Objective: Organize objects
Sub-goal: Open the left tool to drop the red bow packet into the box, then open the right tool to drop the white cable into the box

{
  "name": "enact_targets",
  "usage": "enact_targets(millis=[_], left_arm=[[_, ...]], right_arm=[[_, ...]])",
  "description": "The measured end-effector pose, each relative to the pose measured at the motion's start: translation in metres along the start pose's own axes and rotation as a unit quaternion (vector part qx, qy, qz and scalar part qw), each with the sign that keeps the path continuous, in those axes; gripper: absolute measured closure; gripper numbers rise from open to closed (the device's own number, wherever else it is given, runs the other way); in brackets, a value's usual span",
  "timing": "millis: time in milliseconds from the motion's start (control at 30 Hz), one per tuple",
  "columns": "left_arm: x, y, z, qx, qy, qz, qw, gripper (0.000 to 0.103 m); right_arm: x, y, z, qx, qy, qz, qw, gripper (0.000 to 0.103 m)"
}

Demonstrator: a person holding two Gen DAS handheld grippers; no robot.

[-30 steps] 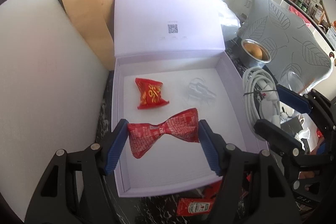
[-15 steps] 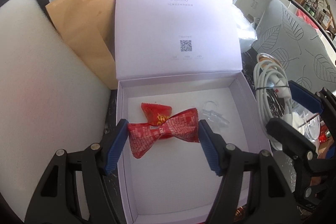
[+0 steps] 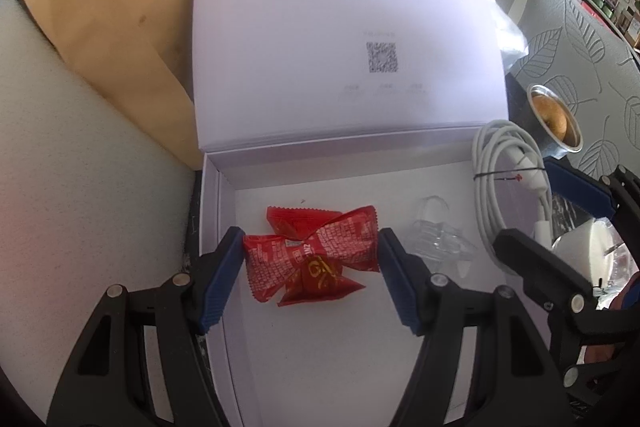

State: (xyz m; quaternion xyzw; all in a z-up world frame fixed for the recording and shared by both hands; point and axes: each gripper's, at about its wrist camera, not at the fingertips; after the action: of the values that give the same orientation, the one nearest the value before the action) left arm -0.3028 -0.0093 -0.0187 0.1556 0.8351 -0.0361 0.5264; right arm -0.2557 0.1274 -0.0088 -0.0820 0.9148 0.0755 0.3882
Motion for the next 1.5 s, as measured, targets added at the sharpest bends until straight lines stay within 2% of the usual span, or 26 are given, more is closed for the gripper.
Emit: enact_targets(millis=[367,600,867,1267,1367,1433,1500], left_arm=[[0.009,0.01,0.004,0.019,-0.003,-0.014,0.9997,0.036],[0.008,0.014,0.008,0.017,-0.007,-0.025,0.9995,0.034],[-0.003,0.018,0.012,0.008,-0.005,-0.029,0.9995,0.034],[-0.037,0.032,0.019,-0.001,0.02,-0.04,0.999,0.031],[-0.045,0.035,0.019,0.0,0.024,-0.039,0.999,0.028],[-0.046,0.016,0.012,-0.002,0.027,-0.042,0.9988,0.027],[-0.05,0.017,0.014,-0.004,0.032,-0.042,0.9986,0.027]], right_arm=[[0.028,0.002,0.01,0.001,-0.039,0.007,0.999,0.049],[0.03,-0.002,0.013,-0.004,-0.054,0.002,0.999,0.048],[0.012,-0.002,0.006,-0.009,-0.042,0.019,0.999,0.048],[-0.028,-0.003,-0.003,-0.008,-0.01,0.033,0.999,0.048],[-0.039,-0.003,-0.005,-0.007,0.001,0.037,0.999,0.048],[-0.045,-0.003,-0.007,-0.007,0.004,0.042,0.999,0.048],[-0.052,-0.003,-0.007,-0.007,0.009,0.046,0.999,0.048]])
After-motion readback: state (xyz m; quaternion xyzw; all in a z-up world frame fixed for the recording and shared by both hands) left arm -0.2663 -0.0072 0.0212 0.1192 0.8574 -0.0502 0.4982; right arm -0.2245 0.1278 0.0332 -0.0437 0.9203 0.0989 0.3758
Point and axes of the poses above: each gripper's, at about its wrist camera, not at the fingertips, and x roughly the way its jaws point, y to its right, z to its underside, and after that the axes turned 6 degrees about z, right-handed
